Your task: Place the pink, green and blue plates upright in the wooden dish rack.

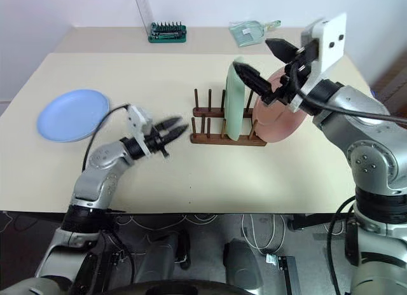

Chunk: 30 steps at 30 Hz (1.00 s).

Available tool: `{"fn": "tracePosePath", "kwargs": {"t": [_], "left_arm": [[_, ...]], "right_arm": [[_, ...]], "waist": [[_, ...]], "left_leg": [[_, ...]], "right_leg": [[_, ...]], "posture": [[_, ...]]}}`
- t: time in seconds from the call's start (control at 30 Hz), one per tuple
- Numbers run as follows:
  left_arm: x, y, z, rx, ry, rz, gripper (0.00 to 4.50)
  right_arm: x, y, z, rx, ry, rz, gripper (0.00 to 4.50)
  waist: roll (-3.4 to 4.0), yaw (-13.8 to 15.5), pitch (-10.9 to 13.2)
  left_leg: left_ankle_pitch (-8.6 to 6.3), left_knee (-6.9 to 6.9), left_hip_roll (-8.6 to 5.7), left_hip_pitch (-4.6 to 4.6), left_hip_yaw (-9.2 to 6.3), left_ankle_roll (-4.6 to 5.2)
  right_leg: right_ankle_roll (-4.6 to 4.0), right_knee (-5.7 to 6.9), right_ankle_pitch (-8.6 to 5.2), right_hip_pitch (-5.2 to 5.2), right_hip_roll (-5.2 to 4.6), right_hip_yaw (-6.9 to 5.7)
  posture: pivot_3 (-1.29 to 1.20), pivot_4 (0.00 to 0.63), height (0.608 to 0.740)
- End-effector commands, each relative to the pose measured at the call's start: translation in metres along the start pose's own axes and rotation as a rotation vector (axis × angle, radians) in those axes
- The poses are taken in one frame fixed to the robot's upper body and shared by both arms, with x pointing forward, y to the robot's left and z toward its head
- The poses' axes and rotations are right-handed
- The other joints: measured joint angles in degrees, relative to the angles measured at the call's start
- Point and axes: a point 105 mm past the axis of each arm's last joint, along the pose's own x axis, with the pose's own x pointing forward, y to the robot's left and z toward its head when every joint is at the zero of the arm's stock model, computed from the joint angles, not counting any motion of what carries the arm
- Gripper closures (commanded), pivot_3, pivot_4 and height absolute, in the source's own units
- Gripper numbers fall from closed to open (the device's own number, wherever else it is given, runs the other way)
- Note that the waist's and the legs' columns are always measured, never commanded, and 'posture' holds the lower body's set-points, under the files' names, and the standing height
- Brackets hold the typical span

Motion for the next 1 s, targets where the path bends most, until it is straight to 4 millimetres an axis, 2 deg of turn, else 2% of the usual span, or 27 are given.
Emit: {"fn": "tracePosePath", "kwargs": {"t": [0.03, 0.07, 0.1, 0.2, 0.33, 0.4, 0.57, 0.73, 0.87, 0.97, 1.0], "left_arm": [[-0.014, 0.063, 0.041, 0.056, -0.095, 0.367, 0.62], [-0.020, 0.078, 0.046, 0.065, -0.093, 0.450, 0.18], [-0.028, 0.096, 0.050, 0.072, -0.076, 0.560, 0.05], [-0.063, 0.145, 0.058, 0.026, -0.020, 0.887, 0.05], [-0.106, 0.180, 0.064, 0.053, 0.096, 1.175, 0.05], [-0.131, 0.194, 0.054, -0.030, 0.178, 1.302, 0.05], [-0.167, 0.213, 0.026, -0.126, 0.355, 1.374, 0.05], [-0.189, 0.225, 0.001, -0.192, 0.499, 1.378, 0.05], [-0.188, 0.225, -0.015, -0.294, 0.541, 1.307, 0.05], [-0.180, 0.224, -0.019, -0.328, 0.524, 1.264, 0.05], [-0.178, 0.224, -0.019, -0.335, 0.516, 1.257, 0.28]], "right_arm": [[0.013, 0.028, 0.009, -0.196, 0.001, 0.148, 0.00], [0.016, 0.032, 0.008, -0.214, 0.000, 0.170, 0.00], [0.020, 0.036, 0.008, -0.227, -0.005, 0.191, 0.00], [0.029, 0.044, 0.008, -0.246, -0.021, 0.233, 0.00], [0.036, 0.051, 0.005, -0.256, -0.033, 0.274, 0.00], [0.039, 0.054, 0.000, -0.259, -0.029, 0.285, 0.00], [0.042, 0.058, -0.003, -0.250, -0.035, 0.297, 0.00], [0.042, 0.058, -0.008, -0.238, -0.029, 0.289, 0.00], [0.040, 0.058, -0.012, -0.228, -0.021, 0.271, 0.00], [0.040, 0.057, -0.014, -0.227, -0.017, 0.260, 0.00], [0.039, 0.058, -0.015, -0.228, -0.016, 0.257, 0.00]], "waist": [[-0.02, -0.04, 0.01], [-0.02, -0.02, 0.01], [-0.03, 0.00, 0.02], [-0.07, 0.19, 0.03], [-0.25, 0.26, 0.11], [-0.31, 0.48, 0.11], [-0.41, 0.34, 0.12], [-0.59, 0.33, 0.12], [-0.77, 0.42, 0.10], [-0.78, 0.38, 0.10], [-0.79, 0.34, 0.09]], "left_leg": [[0.00, 0.00, 0.01, 0.00, 0.00, 0.00], [0.00, 0.02, 0.02, 0.00, 0.00, 0.00], [0.00, 0.04, 0.01, 0.00, 0.00, 0.00], [0.02, 0.07, -0.02, -0.01, 0.00, -0.04], [0.15, 0.09, -0.02, -0.08, 0.00, -0.25], [0.16, 0.10, -0.04, -0.10, 0.00, -0.26], [0.17, 0.11, -0.06, -0.11, -0.01, -0.28], [0.18, 0.10, -0.06, -0.11, -0.01, -0.32], [0.18, 0.08, -0.06, -0.12, 0.02, -0.33], [0.18, 0.09, -0.08, -0.12, 0.02, -0.34], [0.18, 0.09, -0.07, -0.12, 0.02, -0.34]], "right_leg": [[0.00, 0.02, 0.00, -0.01, 0.01, 0.00], [0.00, 0.04, 0.00, -0.02, 0.01, 0.00], [0.01, 0.07, 0.00, -0.02, 0.01, -0.01], [0.02, 0.07, 0.00, -0.01, 0.00, -0.04], [0.04, 0.04, 0.01, -0.03, -0.01, -0.06], [0.05, 0.04, 0.01, -0.03, 0.00, -0.08], [0.06, 0.06, 0.02, -0.05, 0.01, -0.12], [0.05, 0.10, 0.02, -0.09, 0.04, -0.13], [0.05, 0.10, 0.02, -0.12, 0.03, -0.14], [0.05, 0.12, 0.02, -0.11, 0.01, -0.14], [0.05, 0.12, 0.02, -0.12, 0.01, -0.14]], "posture": [[0.00, 0.150, 0.732], [0.00, 0.150, 0.732], [0.00, 0.150, 0.732], [0.00, 0.150, 0.732], [0.00, 0.150, 0.732], [0.00, 0.150, 0.732], [0.00, 0.150, 0.732], [0.00, 0.150, 0.732], [0.00, 0.150, 0.732], [0.00, 0.150, 0.732], [0.00, 0.150, 0.732]]}}
